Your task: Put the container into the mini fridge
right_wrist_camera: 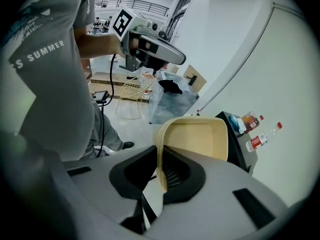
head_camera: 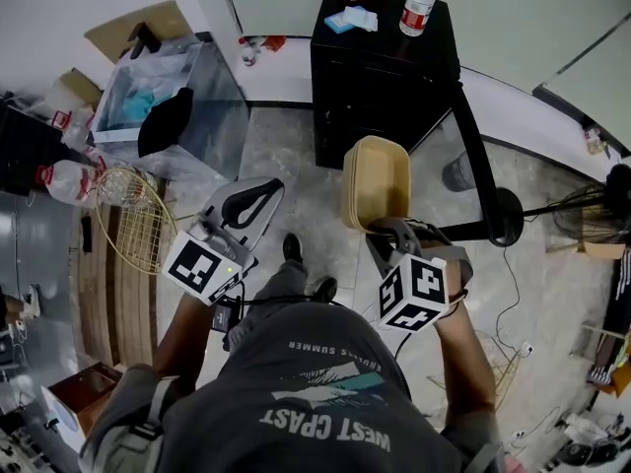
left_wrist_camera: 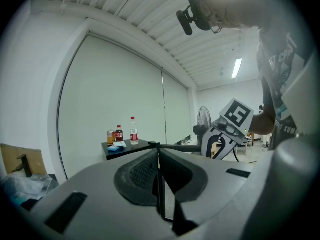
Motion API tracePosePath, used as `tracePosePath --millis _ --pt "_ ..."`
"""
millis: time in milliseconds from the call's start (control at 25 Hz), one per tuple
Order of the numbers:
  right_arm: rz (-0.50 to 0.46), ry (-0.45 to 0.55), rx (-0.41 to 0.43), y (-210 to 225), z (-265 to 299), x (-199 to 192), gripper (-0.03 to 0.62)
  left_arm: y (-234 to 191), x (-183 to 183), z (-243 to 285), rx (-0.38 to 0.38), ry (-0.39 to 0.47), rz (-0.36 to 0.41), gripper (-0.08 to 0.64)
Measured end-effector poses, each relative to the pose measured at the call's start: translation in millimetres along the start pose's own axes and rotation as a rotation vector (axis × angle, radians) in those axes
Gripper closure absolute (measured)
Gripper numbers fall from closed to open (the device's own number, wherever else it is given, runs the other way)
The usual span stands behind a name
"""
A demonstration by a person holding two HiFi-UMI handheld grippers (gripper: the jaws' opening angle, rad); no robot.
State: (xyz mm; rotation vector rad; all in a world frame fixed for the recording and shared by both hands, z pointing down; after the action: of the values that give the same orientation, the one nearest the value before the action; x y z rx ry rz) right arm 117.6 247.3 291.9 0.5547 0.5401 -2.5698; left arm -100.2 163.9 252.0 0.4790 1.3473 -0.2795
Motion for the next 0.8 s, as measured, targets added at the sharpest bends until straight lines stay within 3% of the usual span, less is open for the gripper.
tracePosePath --millis 360,800 --pt "0.083 -0.056 -0.045 31 19 15 0.541 -51 0 47 -0.112 0.052 0.0 0.535" --pt "0.153 -0.107 -0.086 57 59 50 0.541 -123 -22 68 -0.199 0.071 -0.015 0.534"
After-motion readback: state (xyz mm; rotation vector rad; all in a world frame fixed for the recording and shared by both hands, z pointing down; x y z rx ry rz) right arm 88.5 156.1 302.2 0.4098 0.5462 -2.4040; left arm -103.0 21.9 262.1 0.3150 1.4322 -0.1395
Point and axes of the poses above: the fingertips, and each gripper's own axes: z forward along the fingers, y to its right, x out of its top, the point moved 9 cm from there along -z, backward along the fingers, and after that the axes turned 7 degrees about z, right-handed, at the moved point
